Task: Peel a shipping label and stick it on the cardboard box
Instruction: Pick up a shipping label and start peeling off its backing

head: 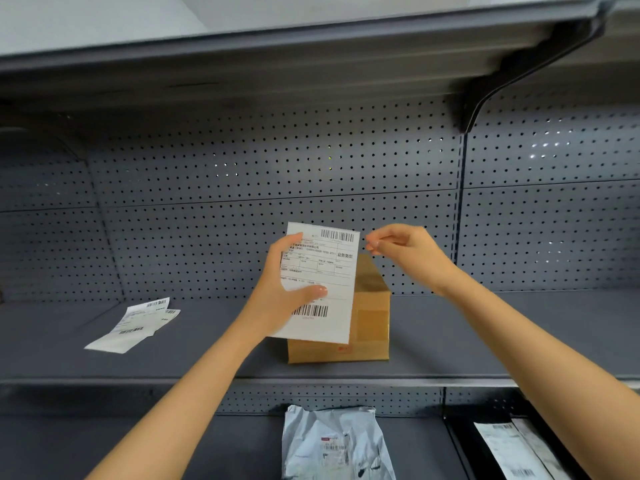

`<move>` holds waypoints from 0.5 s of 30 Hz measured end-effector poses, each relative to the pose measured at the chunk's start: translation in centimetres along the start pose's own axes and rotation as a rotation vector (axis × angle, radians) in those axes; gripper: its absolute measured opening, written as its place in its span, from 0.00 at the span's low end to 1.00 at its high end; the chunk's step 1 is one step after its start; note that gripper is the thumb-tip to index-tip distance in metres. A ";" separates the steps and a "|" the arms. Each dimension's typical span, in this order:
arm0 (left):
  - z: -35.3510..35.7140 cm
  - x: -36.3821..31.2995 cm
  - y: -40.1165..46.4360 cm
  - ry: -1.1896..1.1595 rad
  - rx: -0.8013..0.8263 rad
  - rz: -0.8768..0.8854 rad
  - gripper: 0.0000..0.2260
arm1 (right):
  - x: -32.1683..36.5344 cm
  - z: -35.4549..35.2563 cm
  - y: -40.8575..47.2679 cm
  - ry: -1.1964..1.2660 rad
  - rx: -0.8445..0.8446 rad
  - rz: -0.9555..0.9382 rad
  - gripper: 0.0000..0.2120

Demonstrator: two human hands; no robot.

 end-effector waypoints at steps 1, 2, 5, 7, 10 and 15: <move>0.2 0.0 -0.1 0.001 0.009 -0.005 0.31 | 0.0 0.1 0.0 0.009 0.018 -0.003 0.07; 0.3 -0.1 -0.2 -0.005 0.017 -0.011 0.31 | 0.1 0.1 0.0 0.014 0.032 -0.008 0.08; 0.4 -0.1 -0.4 -0.001 0.027 -0.024 0.31 | 0.0 0.1 0.0 0.033 0.064 -0.026 0.08; 0.4 -0.1 -0.5 0.011 0.031 -0.035 0.33 | 0.0 0.1 0.0 0.046 0.085 -0.032 0.09; 0.4 0.1 -0.6 0.021 0.052 -0.055 0.33 | -0.1 -0.1 0.1 0.045 0.100 -0.035 0.10; 0.6 0.3 -0.5 0.020 0.057 -0.086 0.33 | 0.0 -0.3 0.2 0.043 0.132 -0.039 0.09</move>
Point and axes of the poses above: each hand's wrist, its own y-axis towards the middle knuckle, its own z-axis out of the palm, x = y × z, the point moved 3 cm from there along y, towards the middle knuckle
